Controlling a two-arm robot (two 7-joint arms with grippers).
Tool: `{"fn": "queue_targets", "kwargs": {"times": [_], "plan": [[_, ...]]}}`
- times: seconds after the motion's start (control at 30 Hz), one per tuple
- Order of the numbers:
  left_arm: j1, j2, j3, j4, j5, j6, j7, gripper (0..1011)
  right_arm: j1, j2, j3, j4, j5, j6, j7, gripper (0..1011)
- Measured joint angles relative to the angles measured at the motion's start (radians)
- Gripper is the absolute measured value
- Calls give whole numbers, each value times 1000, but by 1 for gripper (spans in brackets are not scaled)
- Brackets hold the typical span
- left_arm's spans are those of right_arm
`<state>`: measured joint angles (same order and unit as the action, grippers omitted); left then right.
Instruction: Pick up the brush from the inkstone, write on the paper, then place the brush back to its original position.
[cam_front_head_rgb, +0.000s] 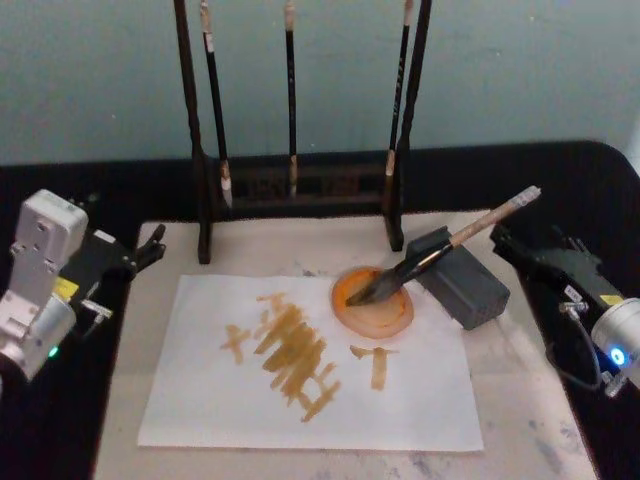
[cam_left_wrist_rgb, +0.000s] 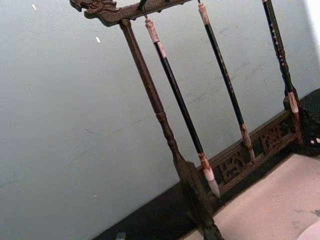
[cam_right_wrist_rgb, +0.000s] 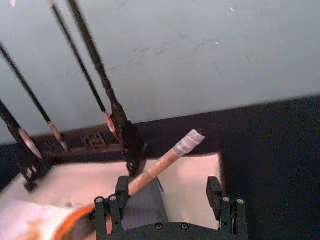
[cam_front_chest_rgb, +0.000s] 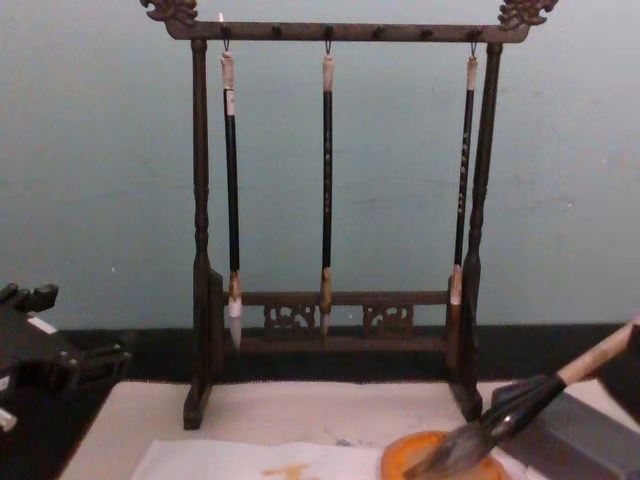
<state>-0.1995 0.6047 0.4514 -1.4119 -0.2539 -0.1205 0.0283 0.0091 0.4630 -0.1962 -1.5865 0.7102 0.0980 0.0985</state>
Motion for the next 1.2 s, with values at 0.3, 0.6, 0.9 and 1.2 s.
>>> {"fn": "queue_targets", "kwargs": {"times": [0.3,0.6,0.9,1.2], "plan": [[0,0,0,0,0,0,0,1009,26,-90,62,60,193,78,49,1000],[0,0,0,0,0,0,0,1010,88,-133,74,143,332,132,77,1000],[0,0,0,0,0,0,0,1010,142,-154,61,204,398,145,94,1000],[0,0,0,0,0,0,0,1010,161,-167,54,232,458,155,94,1000]]}}
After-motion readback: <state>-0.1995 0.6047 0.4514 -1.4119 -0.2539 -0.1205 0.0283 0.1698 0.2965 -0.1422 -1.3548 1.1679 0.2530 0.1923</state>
